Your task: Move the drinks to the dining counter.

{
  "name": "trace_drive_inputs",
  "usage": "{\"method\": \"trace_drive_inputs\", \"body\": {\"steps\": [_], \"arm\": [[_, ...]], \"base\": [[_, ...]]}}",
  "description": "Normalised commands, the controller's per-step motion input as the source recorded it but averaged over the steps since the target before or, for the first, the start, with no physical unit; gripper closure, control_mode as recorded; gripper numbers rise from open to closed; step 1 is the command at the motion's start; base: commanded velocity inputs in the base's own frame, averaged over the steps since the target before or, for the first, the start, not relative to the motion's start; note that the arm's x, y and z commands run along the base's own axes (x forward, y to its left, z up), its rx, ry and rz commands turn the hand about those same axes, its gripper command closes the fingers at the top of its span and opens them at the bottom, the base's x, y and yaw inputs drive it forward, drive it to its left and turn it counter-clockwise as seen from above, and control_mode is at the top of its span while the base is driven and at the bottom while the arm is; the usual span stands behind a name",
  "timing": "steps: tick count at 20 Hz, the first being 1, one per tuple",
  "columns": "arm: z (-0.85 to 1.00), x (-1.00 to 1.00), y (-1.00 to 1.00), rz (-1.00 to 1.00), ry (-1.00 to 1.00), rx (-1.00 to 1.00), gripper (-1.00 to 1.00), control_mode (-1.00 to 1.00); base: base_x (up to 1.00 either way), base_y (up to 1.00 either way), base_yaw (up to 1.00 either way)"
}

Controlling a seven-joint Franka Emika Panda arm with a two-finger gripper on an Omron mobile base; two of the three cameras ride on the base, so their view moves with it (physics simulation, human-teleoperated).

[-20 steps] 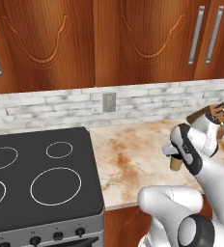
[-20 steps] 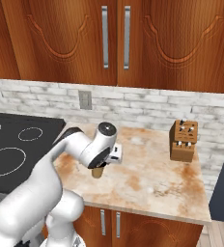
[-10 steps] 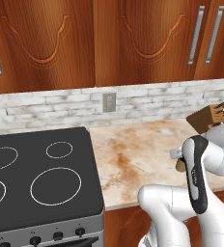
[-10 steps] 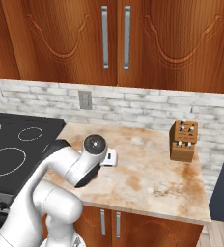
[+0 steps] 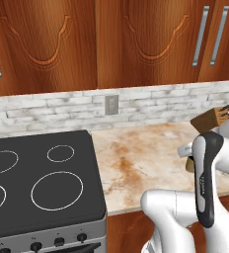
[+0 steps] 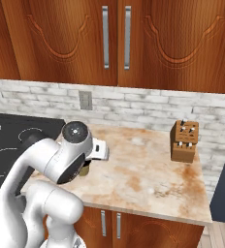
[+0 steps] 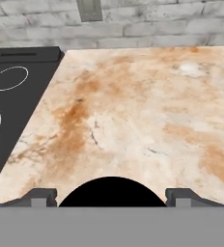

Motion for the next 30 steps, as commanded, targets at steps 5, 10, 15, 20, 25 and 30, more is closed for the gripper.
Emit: {"method": "trace_drive_inputs", "body": {"steps": [5,10,15,20,25,30], "arm": [[0.35,-0.63,0.00,-0.06,0.02,0.00,1.00,-1.00],[0.21,-0.42,0.10,-0.04,-0.09,0.00,1.00,-1.00],[0.14,-0.39,0.15,-0.01,0.00,0.00,1.00,-1.00],[0.34,-0.24,0.49,0.00,0.00,0.00,1.00,-1.00],[0.57,-0.20,0.30,0.00,0.01,-0.02,1.00,-1.00],[0.51,-0.41,0.21,0.00,0.00,-0.01,1.00,-1.00]], "base": [[0.00,0.00,0.00],[0.00,0.00,0.00],[0.00,0.00,0.00],[0.00,0.00,0.00],[0.00,0.00,0.00],[0.00,0.00,0.00]]}}
